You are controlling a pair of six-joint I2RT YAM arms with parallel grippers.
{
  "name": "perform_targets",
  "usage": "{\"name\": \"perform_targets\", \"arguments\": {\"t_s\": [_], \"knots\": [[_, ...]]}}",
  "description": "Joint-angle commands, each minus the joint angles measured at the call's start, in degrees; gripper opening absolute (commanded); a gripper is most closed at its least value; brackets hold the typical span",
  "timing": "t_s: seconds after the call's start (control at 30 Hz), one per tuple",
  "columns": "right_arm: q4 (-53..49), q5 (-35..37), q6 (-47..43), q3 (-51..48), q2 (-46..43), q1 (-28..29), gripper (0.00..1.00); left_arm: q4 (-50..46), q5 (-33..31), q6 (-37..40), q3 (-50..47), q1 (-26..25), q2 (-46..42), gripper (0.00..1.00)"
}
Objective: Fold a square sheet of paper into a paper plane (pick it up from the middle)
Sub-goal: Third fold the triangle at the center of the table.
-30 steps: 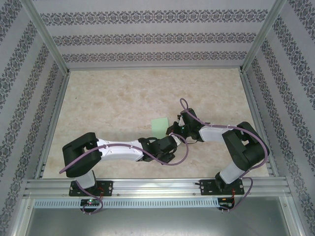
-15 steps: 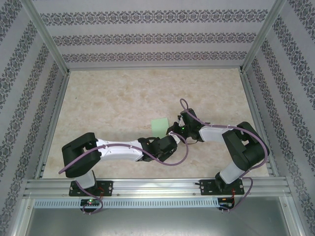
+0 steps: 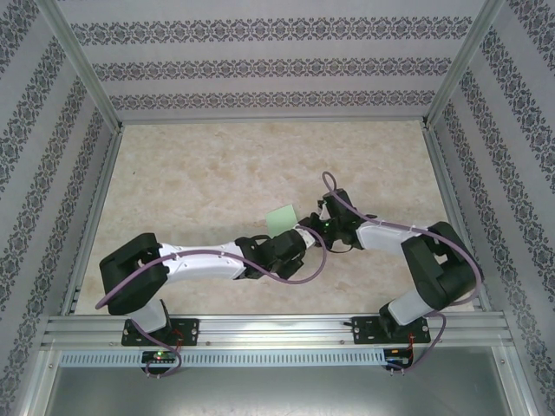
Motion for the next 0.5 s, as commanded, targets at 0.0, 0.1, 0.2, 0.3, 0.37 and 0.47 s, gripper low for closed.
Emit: {"name": "perform_targets", "arguments": {"t_s": [0.0, 0.1, 0.2, 0.3, 0.37, 0.47], "knots": [[-5.7, 3.7, -5.3, 3.9, -2.7, -0.8, 0.30, 2.8, 4.4, -0.7, -1.5, 1.9, -2.5, 0.00], [-4.7, 2.6, -6.5, 5.9, -1.5, -0.8, 0.29, 4.0, 7.4, -1.1, -2.6, 3.3, -3.6, 0.00], [-1.6, -0.6, -6.1, 8.7, 2.1, -0.5, 0.23, 4.8, 11.1, -1.1, -3.3, 5.1, -4.3, 0.00], [-1.4, -2.4, -7.0, 12.4, 7.1, -0.2, 0.18, 5.4, 13.1, -1.5, -4.0, 6.6, -4.6, 0.00], [-2.3, -3.3, -7.8, 14.8, 10.1, 0.1, 0.16, 5.1, 14.8, -1.3, -3.9, 7.5, -4.6, 0.00], [-5.6, -4.0, -10.4, 18.5, 14.2, 0.9, 0.14, 4.5, 16.5, -0.8, -3.6, 8.5, -4.6, 0.00]]}}
